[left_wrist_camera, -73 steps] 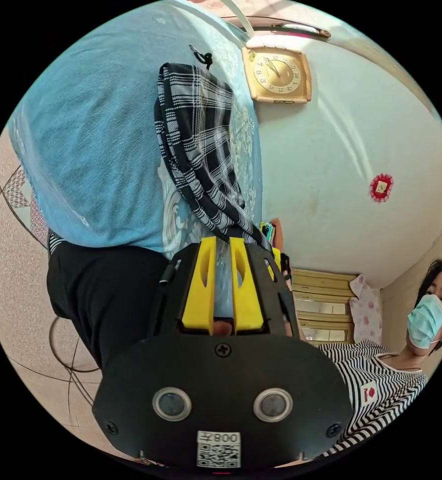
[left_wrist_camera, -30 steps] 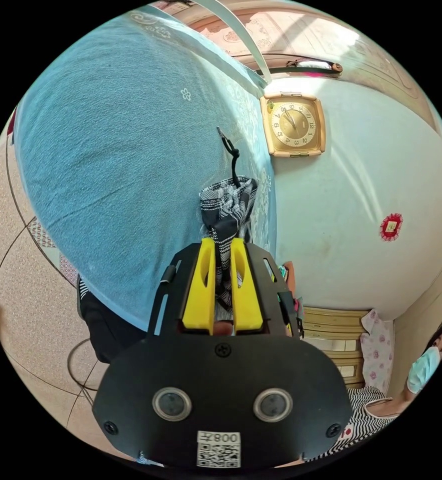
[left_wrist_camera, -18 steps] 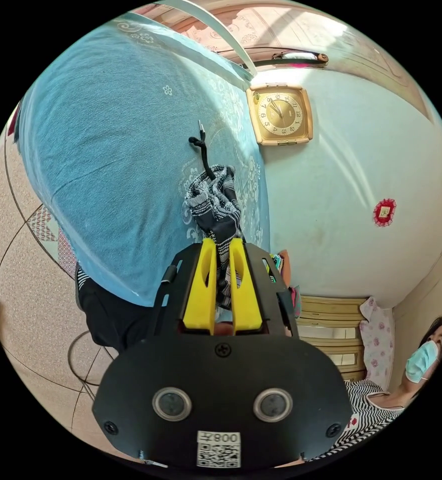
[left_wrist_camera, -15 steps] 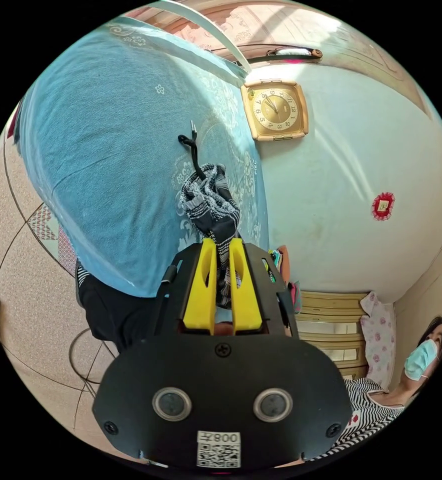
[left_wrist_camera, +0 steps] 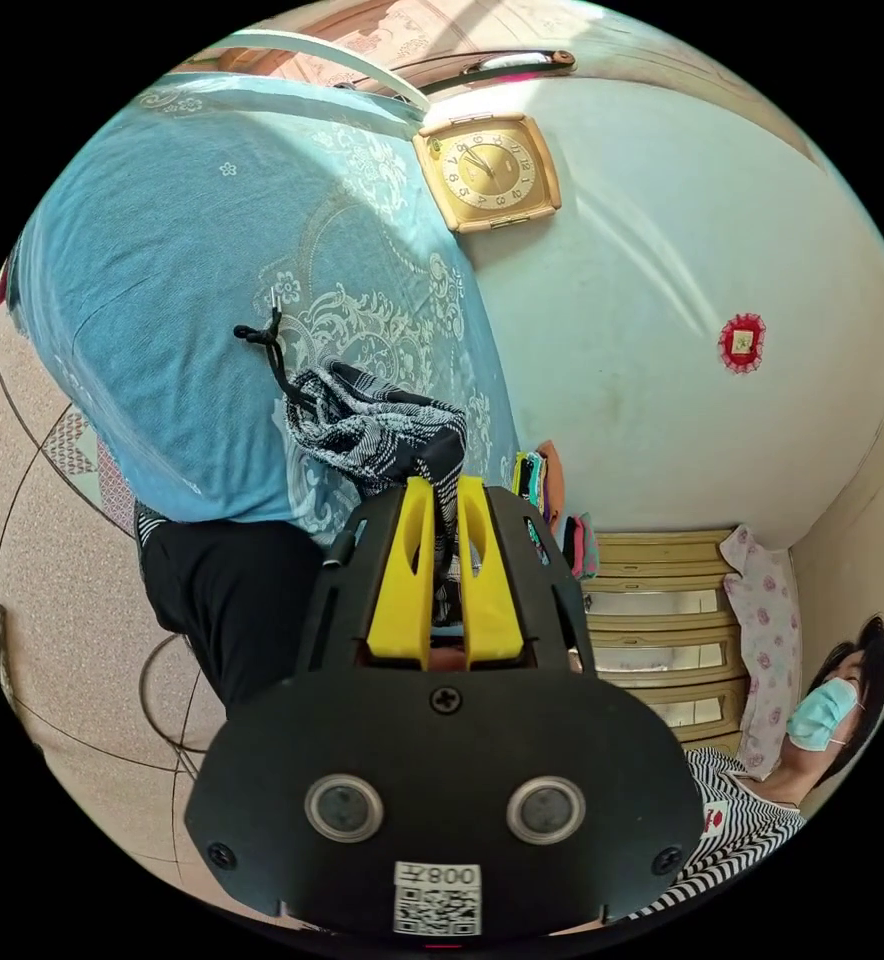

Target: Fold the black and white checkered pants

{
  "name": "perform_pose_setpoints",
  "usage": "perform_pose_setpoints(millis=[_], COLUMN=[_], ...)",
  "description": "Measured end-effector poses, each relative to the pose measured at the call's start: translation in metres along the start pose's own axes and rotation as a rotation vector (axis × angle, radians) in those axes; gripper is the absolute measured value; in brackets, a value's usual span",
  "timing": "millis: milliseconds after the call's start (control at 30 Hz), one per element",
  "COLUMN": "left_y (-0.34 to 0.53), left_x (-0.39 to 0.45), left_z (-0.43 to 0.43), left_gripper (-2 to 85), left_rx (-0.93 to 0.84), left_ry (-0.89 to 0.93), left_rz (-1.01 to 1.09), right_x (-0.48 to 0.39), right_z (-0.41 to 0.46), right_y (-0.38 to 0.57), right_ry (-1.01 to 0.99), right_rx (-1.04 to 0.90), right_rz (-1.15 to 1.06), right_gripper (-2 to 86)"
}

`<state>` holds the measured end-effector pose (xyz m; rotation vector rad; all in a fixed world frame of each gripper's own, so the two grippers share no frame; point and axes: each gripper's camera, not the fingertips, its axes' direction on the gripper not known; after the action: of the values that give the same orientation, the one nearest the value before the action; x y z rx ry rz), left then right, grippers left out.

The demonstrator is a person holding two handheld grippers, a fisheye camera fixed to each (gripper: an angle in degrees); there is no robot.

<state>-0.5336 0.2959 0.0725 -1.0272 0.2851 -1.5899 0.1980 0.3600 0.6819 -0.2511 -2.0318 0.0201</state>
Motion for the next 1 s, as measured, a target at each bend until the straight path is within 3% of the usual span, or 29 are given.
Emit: perform_pose_setpoints(millis=[500, 700, 1000], left_y=[0.056, 0.076, 0.148], left_x=[0.208, 0.325, 0.562], left_z=[0.267, 0.435, 0.717], left_gripper=[4.0, 4.1, 4.0], left_rx=[-0.291, -0.462, -0.681], left_ry=[0.052, 0.105, 0.31], left_rz=[0.211, 0.335, 0.65], right_x=[-0.056, -0.104, -0.228], right_z=[-0.208, -0.336, -0.551], right_y=[0.187, 0.259, 0.388], right_ry=[-0.167, -0.158, 0.045], right_rx=[0.343, 0.553, 0.902], right_rz=[-0.136, -0.248, -0.501], right_gripper=[0.7, 0.6, 0.5])
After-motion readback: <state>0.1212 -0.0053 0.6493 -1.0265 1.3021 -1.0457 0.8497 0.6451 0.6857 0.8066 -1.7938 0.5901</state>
